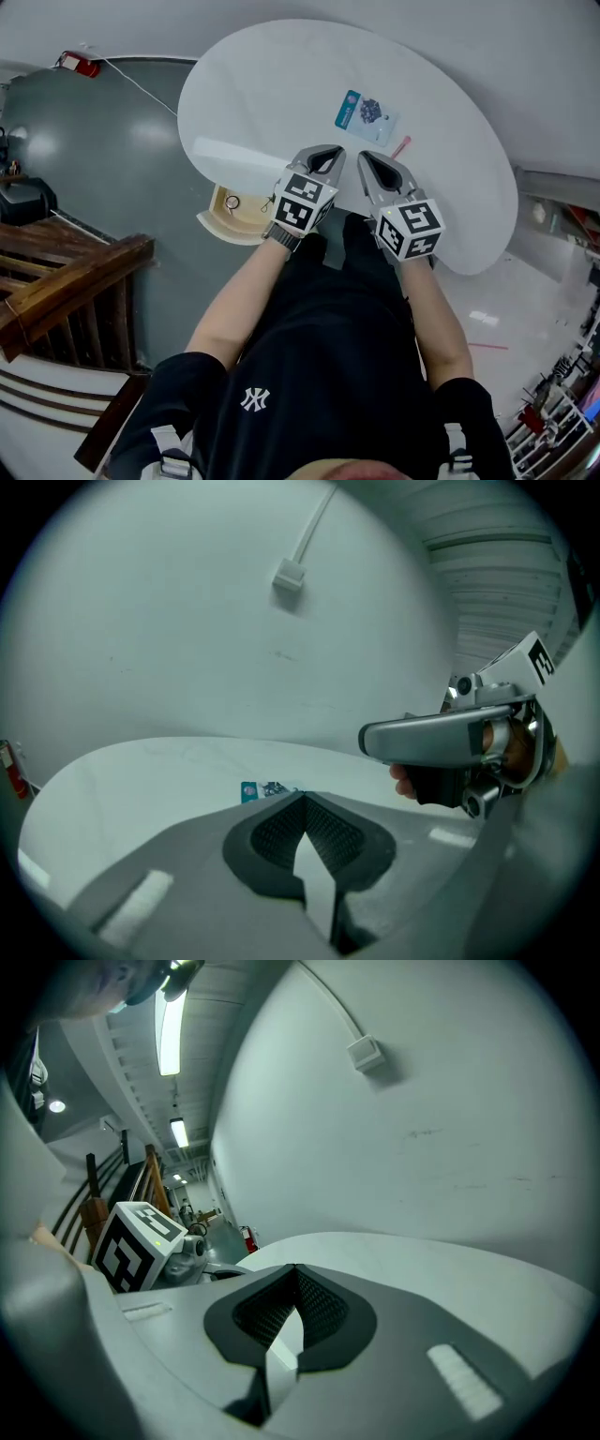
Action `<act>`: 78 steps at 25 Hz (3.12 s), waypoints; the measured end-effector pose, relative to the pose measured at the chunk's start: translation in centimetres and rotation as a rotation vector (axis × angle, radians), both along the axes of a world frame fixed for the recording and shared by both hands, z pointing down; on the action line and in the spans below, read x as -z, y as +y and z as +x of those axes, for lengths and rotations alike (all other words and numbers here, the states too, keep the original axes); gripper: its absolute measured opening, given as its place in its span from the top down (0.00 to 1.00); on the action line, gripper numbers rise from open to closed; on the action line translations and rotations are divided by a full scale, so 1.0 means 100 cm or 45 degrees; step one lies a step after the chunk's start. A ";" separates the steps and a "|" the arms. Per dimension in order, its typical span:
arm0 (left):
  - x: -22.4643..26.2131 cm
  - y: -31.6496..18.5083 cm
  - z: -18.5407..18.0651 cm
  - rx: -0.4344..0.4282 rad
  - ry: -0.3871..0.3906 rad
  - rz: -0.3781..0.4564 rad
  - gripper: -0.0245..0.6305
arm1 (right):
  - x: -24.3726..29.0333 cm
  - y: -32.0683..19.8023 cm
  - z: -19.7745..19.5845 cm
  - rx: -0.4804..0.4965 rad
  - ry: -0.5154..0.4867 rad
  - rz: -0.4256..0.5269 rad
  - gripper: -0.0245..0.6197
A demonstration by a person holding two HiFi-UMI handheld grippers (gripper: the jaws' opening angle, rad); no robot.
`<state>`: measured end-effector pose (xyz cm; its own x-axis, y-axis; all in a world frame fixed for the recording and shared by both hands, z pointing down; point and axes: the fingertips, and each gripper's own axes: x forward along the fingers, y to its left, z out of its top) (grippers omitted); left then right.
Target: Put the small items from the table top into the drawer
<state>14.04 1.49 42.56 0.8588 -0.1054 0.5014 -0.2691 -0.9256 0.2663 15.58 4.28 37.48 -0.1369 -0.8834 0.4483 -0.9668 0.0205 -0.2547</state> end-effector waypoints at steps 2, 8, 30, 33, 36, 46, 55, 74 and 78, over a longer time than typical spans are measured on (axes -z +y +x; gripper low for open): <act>-0.011 0.010 0.022 -0.026 -0.022 -0.001 0.96 | -0.004 0.008 0.021 -0.029 -0.013 -0.007 0.92; -0.042 0.044 0.074 -0.105 -0.124 0.004 0.96 | -0.020 0.032 0.073 -0.082 -0.071 -0.023 0.92; -0.135 0.078 0.154 -0.144 -0.490 0.075 0.82 | -0.062 0.051 0.172 -0.027 -0.193 -0.083 0.92; -0.146 0.078 0.158 -0.155 -0.553 0.099 0.82 | -0.067 0.052 0.179 -0.022 -0.203 -0.091 0.92; -0.154 0.077 0.159 -0.158 -0.610 0.108 0.82 | -0.071 0.053 0.184 -0.015 -0.211 -0.096 0.92; -0.161 0.077 0.159 -0.159 -0.647 0.086 0.85 | -0.074 0.050 0.190 0.005 -0.220 -0.102 0.92; -0.153 0.078 0.153 -0.166 -0.563 0.062 0.89 | -0.070 0.047 0.185 0.010 -0.206 -0.099 0.92; -0.082 0.041 0.068 -0.005 -0.411 0.121 0.89 | -0.050 0.014 0.098 0.121 -0.198 -0.055 0.92; -0.076 0.034 0.035 0.044 -0.409 0.135 0.89 | -0.049 0.007 0.070 0.167 -0.189 -0.057 0.92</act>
